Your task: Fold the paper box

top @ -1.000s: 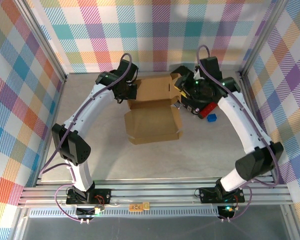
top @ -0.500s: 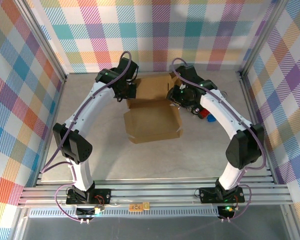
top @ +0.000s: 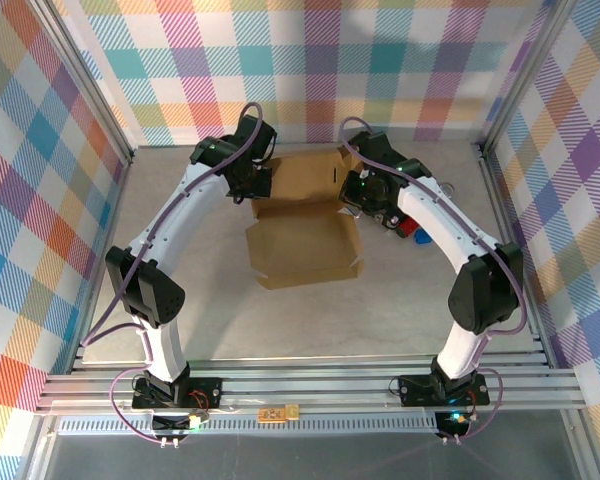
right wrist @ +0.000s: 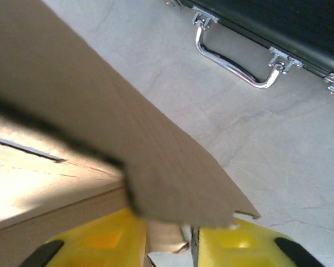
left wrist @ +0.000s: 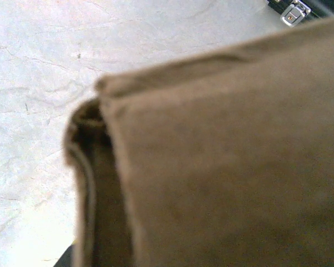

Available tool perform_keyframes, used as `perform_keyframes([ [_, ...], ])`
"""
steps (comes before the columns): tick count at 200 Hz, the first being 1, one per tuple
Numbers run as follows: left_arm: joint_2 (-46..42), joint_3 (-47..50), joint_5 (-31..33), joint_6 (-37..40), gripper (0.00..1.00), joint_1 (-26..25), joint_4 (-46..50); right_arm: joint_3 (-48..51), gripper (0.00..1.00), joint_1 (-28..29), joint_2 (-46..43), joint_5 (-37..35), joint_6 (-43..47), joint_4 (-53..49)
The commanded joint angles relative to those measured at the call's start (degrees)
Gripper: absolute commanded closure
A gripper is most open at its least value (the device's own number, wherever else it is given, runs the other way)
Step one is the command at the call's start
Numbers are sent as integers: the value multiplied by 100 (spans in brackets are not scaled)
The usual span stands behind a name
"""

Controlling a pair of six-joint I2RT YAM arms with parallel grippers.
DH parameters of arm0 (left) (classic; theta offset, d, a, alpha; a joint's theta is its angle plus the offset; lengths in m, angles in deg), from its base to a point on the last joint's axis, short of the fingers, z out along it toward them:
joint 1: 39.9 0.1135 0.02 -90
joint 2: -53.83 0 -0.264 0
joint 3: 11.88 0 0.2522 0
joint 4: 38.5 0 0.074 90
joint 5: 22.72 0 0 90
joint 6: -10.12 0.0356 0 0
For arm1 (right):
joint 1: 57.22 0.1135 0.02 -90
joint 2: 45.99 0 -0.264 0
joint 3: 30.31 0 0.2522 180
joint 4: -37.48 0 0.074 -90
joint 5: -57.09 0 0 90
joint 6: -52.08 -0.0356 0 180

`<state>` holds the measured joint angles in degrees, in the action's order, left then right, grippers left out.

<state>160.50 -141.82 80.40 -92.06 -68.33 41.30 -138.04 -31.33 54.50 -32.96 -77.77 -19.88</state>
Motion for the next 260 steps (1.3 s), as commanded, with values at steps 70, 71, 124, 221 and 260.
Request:
perform_keyframes([
  [70,304,-566,-4,-194,100,-5,339,-522,100,300,96,-220,659,-252],
  [71,311,-583,-8,-199,100,-5,348,-537,100,310,99,-235,670,-262],
  [124,504,-932,-47,-249,100,8,533,-1112,100,1006,504,-838,1495,-557],
  [221,389,-810,-295,-157,100,78,429,-1916,54,912,-111,-307,1897,-560],
  [260,420,-786,-978,-237,100,170,319,-1470,33,-532,-1049,2490,1176,415],
])
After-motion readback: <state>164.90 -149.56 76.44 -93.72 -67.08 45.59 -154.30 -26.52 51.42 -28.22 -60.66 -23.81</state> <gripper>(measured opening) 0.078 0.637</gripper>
